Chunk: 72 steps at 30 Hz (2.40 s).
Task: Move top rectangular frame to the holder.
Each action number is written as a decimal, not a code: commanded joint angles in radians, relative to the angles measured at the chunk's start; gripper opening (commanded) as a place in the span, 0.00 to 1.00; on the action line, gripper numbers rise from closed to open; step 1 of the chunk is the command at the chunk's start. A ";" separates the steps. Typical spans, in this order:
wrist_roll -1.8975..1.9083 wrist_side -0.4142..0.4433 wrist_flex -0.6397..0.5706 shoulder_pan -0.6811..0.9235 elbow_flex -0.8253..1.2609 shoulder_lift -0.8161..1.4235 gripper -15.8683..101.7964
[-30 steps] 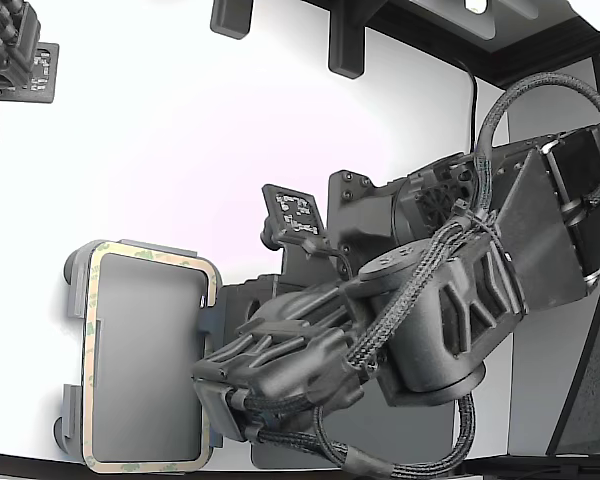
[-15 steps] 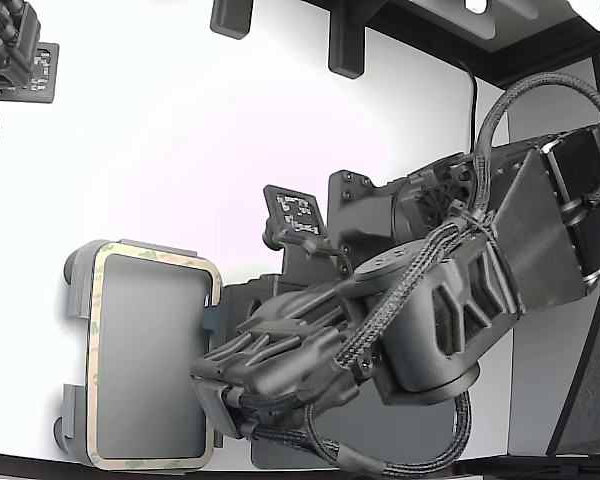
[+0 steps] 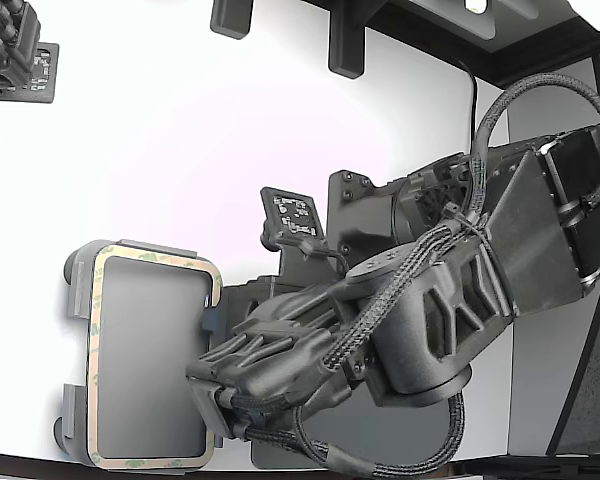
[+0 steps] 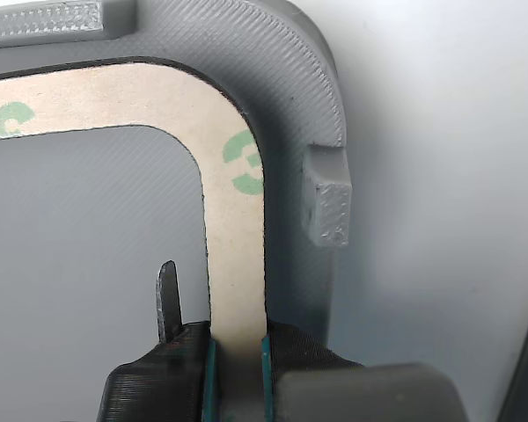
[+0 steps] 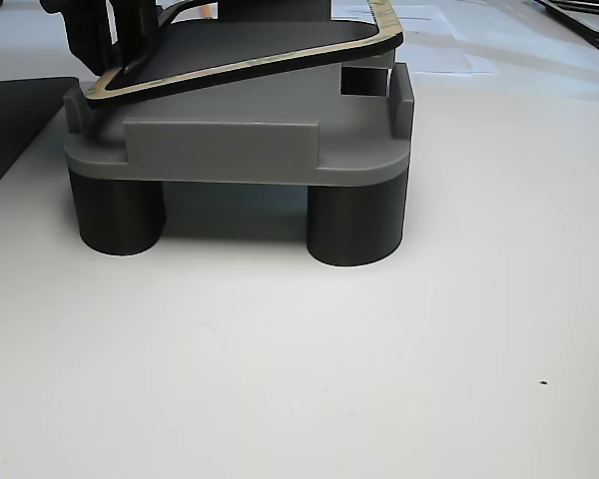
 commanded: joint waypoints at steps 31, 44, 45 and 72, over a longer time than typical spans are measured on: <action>0.000 -0.025 0.002 -0.023 -0.012 0.008 0.06; -0.054 -0.003 0.009 -0.018 -0.064 -0.003 0.98; -0.064 0.006 0.009 -0.015 -0.075 -0.003 0.98; -1.934 0.091 -0.546 -0.532 0.689 1.085 0.98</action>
